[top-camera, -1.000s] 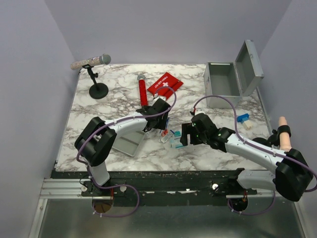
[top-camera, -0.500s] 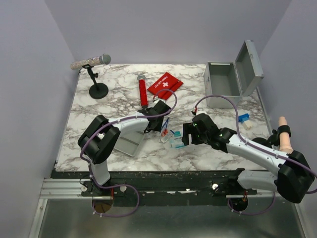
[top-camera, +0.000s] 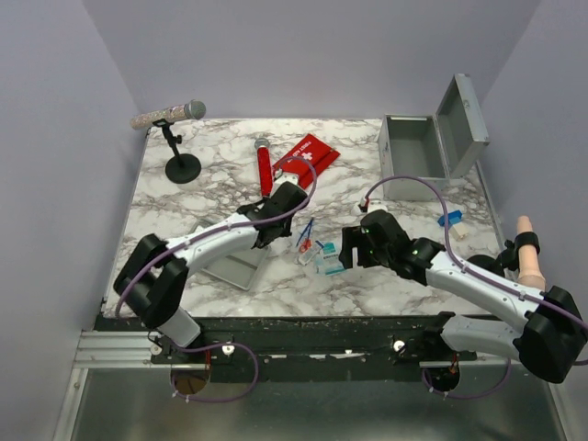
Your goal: Organize the medicine kit
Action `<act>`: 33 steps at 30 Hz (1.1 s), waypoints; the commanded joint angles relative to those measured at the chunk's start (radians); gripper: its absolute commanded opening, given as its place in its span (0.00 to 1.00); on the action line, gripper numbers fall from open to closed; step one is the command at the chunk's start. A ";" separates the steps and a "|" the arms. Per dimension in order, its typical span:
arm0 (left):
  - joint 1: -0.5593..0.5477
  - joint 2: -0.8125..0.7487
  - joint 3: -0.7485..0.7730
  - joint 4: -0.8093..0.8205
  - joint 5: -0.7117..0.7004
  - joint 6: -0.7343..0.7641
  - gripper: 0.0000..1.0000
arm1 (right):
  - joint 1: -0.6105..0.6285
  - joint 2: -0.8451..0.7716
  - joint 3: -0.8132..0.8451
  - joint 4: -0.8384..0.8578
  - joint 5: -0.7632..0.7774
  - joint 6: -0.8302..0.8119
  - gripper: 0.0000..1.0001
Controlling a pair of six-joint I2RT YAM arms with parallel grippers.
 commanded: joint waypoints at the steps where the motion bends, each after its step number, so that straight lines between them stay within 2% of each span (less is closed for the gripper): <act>1: -0.014 -0.196 -0.058 -0.024 -0.082 -0.077 0.34 | 0.006 -0.014 0.021 -0.011 0.006 -0.011 0.86; 7: -0.003 -0.432 -0.226 -0.059 -0.132 -0.212 0.34 | 0.006 -0.005 0.015 0.015 -0.018 -0.009 0.86; 11: 0.024 -0.539 -0.324 -0.098 -0.100 -0.347 0.33 | 0.006 -0.010 0.015 0.026 -0.051 -0.006 0.85; 18: 0.030 -0.832 -0.529 -0.102 -0.143 -0.782 0.31 | 0.006 0.004 0.004 0.054 -0.077 -0.005 0.86; 21: 0.032 -0.923 -0.595 -0.105 -0.198 -0.916 0.30 | 0.006 0.013 0.003 0.061 -0.089 -0.003 0.85; 26: 0.033 -0.920 -0.608 -0.150 -0.304 -1.059 0.29 | 0.006 0.012 0.006 0.069 -0.104 0.003 0.85; 33: 0.038 -0.796 -0.554 -0.219 -0.359 -1.387 0.29 | 0.006 -0.009 0.024 0.042 -0.127 0.009 0.85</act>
